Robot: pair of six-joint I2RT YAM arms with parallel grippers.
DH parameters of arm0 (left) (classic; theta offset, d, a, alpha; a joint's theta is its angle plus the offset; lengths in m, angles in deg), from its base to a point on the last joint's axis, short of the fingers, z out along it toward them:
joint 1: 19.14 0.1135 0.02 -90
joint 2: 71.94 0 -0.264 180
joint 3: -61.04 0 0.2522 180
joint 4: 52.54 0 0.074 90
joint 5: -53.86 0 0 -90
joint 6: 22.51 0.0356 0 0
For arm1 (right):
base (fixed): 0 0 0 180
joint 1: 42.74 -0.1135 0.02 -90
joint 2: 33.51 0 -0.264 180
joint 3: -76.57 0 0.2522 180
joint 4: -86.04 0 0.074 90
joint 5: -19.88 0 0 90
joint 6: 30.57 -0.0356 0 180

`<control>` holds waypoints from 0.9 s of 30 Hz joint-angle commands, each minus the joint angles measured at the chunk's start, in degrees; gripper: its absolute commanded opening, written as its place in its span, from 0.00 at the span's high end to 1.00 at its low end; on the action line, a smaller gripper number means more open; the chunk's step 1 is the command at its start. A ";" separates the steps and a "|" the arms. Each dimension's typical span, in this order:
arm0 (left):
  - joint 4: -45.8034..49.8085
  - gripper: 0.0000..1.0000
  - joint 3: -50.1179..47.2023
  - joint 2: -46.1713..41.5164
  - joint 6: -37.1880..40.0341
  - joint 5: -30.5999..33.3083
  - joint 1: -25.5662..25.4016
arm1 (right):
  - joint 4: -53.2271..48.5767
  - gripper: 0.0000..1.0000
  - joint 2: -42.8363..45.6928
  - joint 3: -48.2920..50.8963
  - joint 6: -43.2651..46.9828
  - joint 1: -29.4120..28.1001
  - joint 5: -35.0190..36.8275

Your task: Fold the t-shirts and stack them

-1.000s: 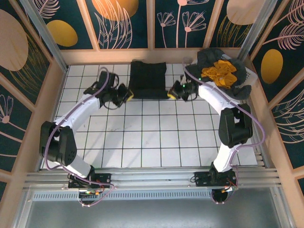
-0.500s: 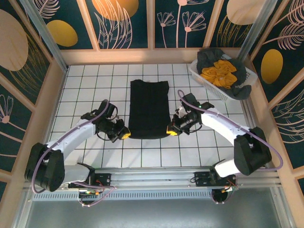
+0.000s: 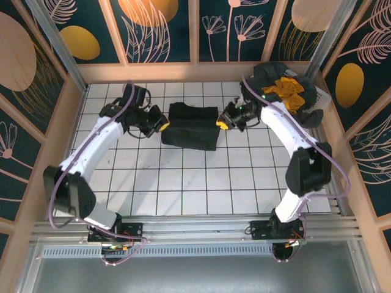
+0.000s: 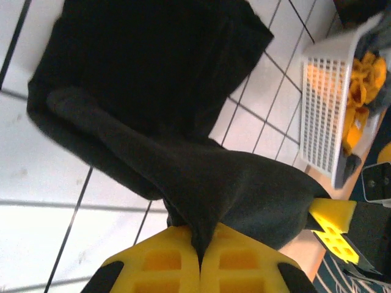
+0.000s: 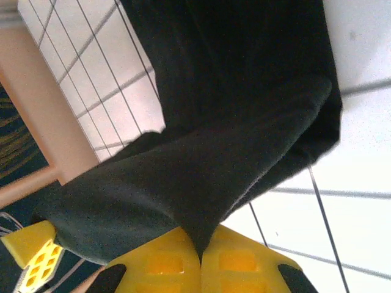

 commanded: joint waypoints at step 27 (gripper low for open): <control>-23.76 0.46 5.75 16.88 -8.74 2.12 3.50 | 19.20 0.46 -17.25 -17.70 6.43 5.37 10.41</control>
